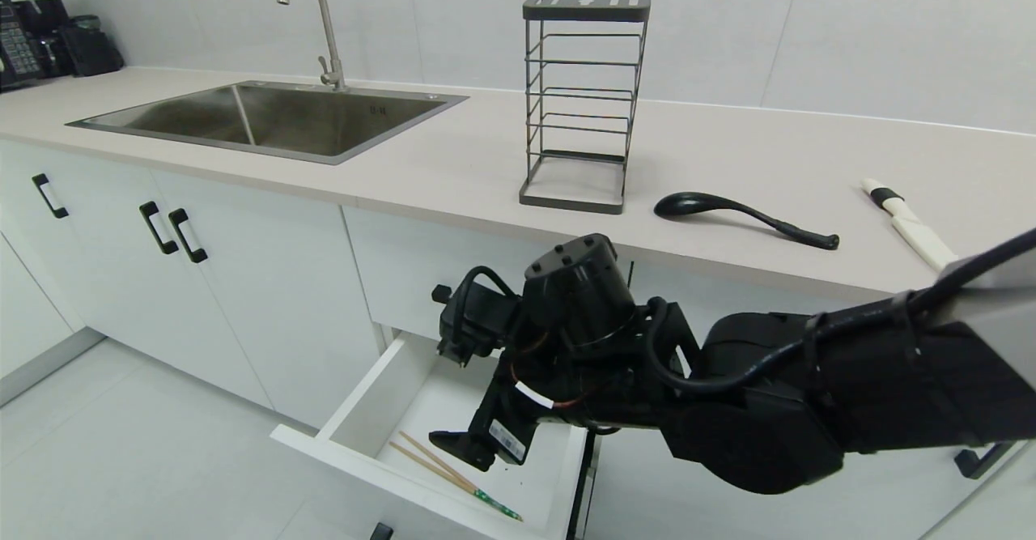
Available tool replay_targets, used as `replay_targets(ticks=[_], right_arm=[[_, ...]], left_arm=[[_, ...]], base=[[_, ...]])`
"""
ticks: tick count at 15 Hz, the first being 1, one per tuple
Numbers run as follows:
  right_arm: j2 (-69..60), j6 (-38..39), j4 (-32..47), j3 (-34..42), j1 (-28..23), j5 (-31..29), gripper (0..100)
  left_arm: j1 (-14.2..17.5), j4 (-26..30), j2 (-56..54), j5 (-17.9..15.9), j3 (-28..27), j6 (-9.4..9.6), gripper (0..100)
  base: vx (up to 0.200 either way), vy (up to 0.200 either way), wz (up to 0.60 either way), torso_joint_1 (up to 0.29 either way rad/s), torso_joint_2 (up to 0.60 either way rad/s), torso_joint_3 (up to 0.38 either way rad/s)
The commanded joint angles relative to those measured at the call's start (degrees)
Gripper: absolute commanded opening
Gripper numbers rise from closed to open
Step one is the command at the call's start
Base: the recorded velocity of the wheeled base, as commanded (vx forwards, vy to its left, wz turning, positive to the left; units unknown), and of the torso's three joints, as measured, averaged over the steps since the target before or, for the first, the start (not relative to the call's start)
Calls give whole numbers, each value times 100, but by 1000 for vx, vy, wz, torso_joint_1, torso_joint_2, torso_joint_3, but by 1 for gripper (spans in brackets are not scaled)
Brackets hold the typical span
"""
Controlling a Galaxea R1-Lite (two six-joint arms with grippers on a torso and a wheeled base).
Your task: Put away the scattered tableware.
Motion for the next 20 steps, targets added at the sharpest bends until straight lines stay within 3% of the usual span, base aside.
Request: replay_targets(ticks=[1,3,11,15,20], right_arm=[[-321,98,-353,397,0,4,100],[-646,528,-907,959,0,4,100],[-1340,766,-1206,2146,-185,-111,100],[-1349,757,-1804,2611,-273,-119,100],[-1332,722,-1847,2664,-299,-111,100]], left_arm=[[0,-1,7,1,0,-4,100],[0,-1,7,1,0,-4,100],[0,-1,7,1,0,-4,100],[9,-1,7,1,0,-4,100],[9,-1,7,1,0,-4,100]], base=[[0,0,0,0,0,0],[0,0,0,0,0,0],[0,0,0,0,0,0],[0,0,0,0,0,0],[0,0,0,23,-91,-59]])
